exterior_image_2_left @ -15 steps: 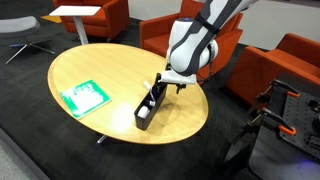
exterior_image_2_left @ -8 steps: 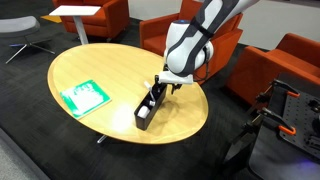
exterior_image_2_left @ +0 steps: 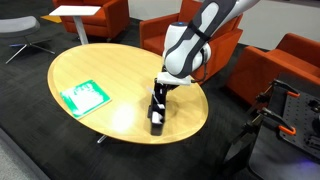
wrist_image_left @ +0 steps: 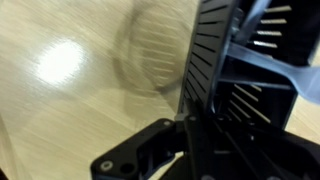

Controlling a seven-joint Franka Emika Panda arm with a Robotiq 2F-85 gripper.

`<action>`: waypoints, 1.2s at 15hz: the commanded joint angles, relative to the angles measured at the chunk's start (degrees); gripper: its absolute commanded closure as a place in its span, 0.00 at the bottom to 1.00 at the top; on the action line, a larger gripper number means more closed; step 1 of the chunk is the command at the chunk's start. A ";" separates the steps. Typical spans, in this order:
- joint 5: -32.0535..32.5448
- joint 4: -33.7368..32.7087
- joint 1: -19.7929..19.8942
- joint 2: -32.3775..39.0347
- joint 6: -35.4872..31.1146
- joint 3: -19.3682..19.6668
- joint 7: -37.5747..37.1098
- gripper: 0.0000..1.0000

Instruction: Pick up the utensil holder and move it to the right.

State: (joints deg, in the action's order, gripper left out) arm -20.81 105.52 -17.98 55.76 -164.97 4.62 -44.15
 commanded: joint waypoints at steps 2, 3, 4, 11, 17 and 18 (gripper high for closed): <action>0.82 -0.58 0.34 -0.60 2.34 0.54 -2.51 0.99; 0.22 -0.01 1.18 -1.24 1.73 0.19 -2.48 0.99; -0.38 0.55 1.83 -1.85 1.19 0.08 -3.26 0.99; -5.08 2.07 8.47 -4.57 -1.83 -0.65 -8.87 0.99; -4.01 0.11 10.25 -2.75 -3.23 0.04 -9.95 0.96; -4.03 0.14 10.27 -2.80 -3.24 0.04 -10.03 0.96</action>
State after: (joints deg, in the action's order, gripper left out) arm -25.68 105.77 -8.15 52.88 -168.20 4.98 -53.66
